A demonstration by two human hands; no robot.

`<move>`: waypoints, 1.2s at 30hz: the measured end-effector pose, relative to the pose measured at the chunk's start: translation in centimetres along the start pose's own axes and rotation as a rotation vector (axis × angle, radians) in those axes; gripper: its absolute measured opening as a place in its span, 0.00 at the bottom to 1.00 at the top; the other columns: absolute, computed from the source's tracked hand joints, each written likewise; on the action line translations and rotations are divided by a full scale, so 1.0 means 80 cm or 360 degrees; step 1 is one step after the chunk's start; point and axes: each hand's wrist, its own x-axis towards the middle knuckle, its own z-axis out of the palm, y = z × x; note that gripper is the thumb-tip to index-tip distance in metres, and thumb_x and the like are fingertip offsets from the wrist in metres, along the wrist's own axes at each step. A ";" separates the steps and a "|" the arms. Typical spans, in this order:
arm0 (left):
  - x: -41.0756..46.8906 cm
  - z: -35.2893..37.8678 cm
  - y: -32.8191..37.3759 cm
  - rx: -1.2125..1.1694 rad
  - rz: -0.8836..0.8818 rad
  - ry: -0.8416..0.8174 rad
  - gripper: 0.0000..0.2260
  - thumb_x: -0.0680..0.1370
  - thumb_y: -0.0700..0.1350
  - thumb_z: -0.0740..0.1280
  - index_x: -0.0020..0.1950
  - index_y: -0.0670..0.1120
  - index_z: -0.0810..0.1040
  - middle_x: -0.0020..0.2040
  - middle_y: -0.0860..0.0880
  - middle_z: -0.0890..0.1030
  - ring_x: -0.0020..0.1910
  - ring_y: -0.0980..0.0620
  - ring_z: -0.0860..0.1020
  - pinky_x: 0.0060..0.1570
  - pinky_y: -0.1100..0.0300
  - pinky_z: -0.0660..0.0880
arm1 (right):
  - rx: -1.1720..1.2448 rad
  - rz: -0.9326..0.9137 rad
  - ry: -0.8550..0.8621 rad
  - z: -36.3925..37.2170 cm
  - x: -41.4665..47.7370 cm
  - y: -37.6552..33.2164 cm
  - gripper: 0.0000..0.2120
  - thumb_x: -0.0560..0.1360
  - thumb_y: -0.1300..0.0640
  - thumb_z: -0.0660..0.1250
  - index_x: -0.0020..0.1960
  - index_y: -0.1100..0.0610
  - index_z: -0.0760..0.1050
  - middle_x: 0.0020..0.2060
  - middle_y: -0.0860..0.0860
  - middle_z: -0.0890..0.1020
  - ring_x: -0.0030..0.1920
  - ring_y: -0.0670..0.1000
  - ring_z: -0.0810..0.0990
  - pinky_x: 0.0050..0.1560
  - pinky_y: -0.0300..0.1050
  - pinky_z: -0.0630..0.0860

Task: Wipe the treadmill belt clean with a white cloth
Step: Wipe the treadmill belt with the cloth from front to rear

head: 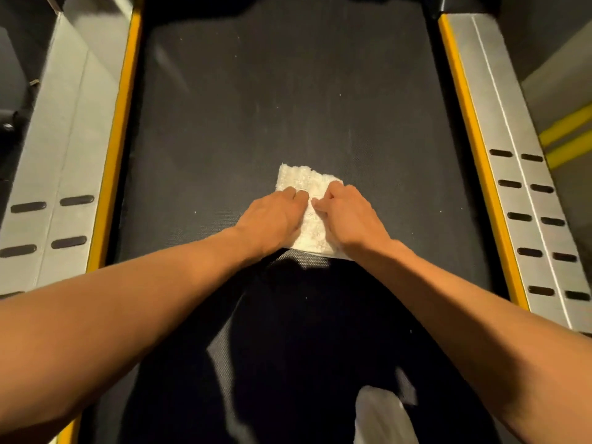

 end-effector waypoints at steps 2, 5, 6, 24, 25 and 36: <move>0.008 0.000 0.003 -0.0029 0.0029 0.0012 0.05 0.78 0.42 0.59 0.53 0.43 0.70 0.46 0.45 0.73 0.40 0.46 0.72 0.36 0.53 0.68 | 0.0013 0.0044 0.0051 0.000 -0.003 0.013 0.12 0.78 0.47 0.58 0.42 0.54 0.68 0.42 0.52 0.74 0.40 0.55 0.73 0.39 0.51 0.69; 0.034 -0.007 0.004 -0.0068 -0.0097 0.0066 0.06 0.77 0.40 0.60 0.53 0.42 0.71 0.48 0.43 0.74 0.40 0.44 0.72 0.37 0.53 0.67 | 0.0230 0.0281 0.0100 -0.006 0.025 0.017 0.08 0.77 0.54 0.61 0.42 0.57 0.69 0.42 0.53 0.73 0.41 0.58 0.74 0.38 0.52 0.71; 0.040 -0.010 0.003 -0.0082 -0.0155 0.0072 0.06 0.77 0.40 0.60 0.53 0.42 0.72 0.49 0.43 0.75 0.42 0.43 0.74 0.38 0.52 0.67 | 0.0232 0.0285 0.0117 -0.009 0.036 0.018 0.05 0.76 0.56 0.62 0.43 0.57 0.70 0.43 0.55 0.73 0.42 0.59 0.74 0.39 0.55 0.73; 0.047 -0.012 0.033 -0.0033 0.0030 -0.0205 0.07 0.75 0.41 0.60 0.52 0.44 0.70 0.48 0.45 0.75 0.44 0.42 0.76 0.44 0.48 0.75 | 0.0178 0.0143 0.0132 0.002 -0.011 0.045 0.05 0.80 0.54 0.59 0.48 0.55 0.72 0.46 0.52 0.73 0.43 0.51 0.71 0.41 0.47 0.68; 0.043 -0.011 0.036 -0.0027 0.0090 -0.0255 0.07 0.75 0.42 0.60 0.52 0.44 0.70 0.48 0.45 0.75 0.43 0.43 0.76 0.44 0.48 0.75 | 0.0146 0.0099 0.0142 0.006 -0.023 0.049 0.07 0.80 0.52 0.58 0.47 0.54 0.71 0.44 0.50 0.73 0.42 0.48 0.70 0.39 0.45 0.66; 0.058 -0.005 0.058 -0.0023 -0.0007 -0.0125 0.07 0.80 0.44 0.58 0.54 0.43 0.70 0.48 0.43 0.75 0.42 0.42 0.74 0.40 0.51 0.71 | 0.0034 0.0166 0.0229 0.002 -0.007 0.068 0.10 0.79 0.61 0.61 0.57 0.56 0.78 0.46 0.51 0.71 0.42 0.51 0.65 0.38 0.45 0.65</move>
